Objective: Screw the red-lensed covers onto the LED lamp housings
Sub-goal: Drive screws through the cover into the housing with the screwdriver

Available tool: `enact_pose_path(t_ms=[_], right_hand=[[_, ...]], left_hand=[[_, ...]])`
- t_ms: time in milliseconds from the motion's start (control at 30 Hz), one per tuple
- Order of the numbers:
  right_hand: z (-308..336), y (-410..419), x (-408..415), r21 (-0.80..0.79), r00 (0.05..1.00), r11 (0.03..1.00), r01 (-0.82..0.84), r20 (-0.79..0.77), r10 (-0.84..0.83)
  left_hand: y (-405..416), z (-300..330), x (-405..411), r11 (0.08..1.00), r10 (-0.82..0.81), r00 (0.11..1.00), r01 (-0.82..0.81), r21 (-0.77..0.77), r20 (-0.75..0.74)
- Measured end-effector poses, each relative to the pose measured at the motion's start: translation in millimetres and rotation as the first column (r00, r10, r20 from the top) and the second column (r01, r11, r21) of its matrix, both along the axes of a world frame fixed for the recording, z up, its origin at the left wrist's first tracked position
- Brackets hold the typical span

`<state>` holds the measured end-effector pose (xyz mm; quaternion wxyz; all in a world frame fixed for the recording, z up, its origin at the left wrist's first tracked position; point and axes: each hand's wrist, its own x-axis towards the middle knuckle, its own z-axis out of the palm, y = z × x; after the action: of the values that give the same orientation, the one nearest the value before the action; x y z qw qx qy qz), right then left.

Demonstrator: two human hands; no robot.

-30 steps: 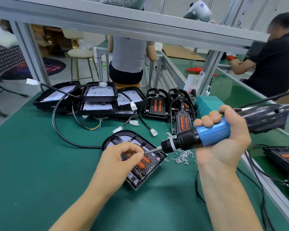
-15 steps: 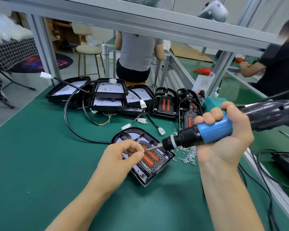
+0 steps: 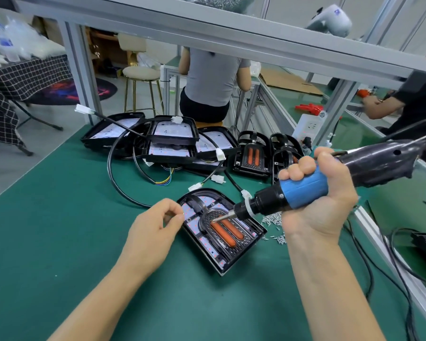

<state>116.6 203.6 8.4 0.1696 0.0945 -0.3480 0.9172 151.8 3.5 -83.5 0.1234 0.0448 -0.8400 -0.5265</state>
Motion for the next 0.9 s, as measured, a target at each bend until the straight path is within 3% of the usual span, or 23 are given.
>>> enact_pose_path(t_ms=[67, 267, 467, 900], right_hand=[[-4.9, -10.4, -4.8, 0.019, 1.000, 0.999, -0.027, 0.001, 0.027], [-19.8, -42.5, -19.4, 0.195, 0.999, 0.981, -0.006, -0.034, 0.013], [-25.4, -67.4, -33.2, 0.349, 0.994, 0.934, 0.068, -0.103, -0.034], [-34.1, -79.4, -35.4, 0.413, 0.994, 0.910, 0.028, -0.104, 0.017]], left_hand=[[-5.8, -4.9, -1.5, 0.998, 0.023, 1.000, -0.023, -0.063, 0.000], [-8.1, -18.7, -8.2, 0.996, -0.078, 0.994, 0.073, 0.059, 0.079], [-10.5, -22.2, -9.5, 0.987, -0.078, 0.994, 0.066, 0.146, 0.077], [-10.6, -22.9, -9.5, 0.986, -0.066, 0.993, 0.049, 0.162, 0.100]])
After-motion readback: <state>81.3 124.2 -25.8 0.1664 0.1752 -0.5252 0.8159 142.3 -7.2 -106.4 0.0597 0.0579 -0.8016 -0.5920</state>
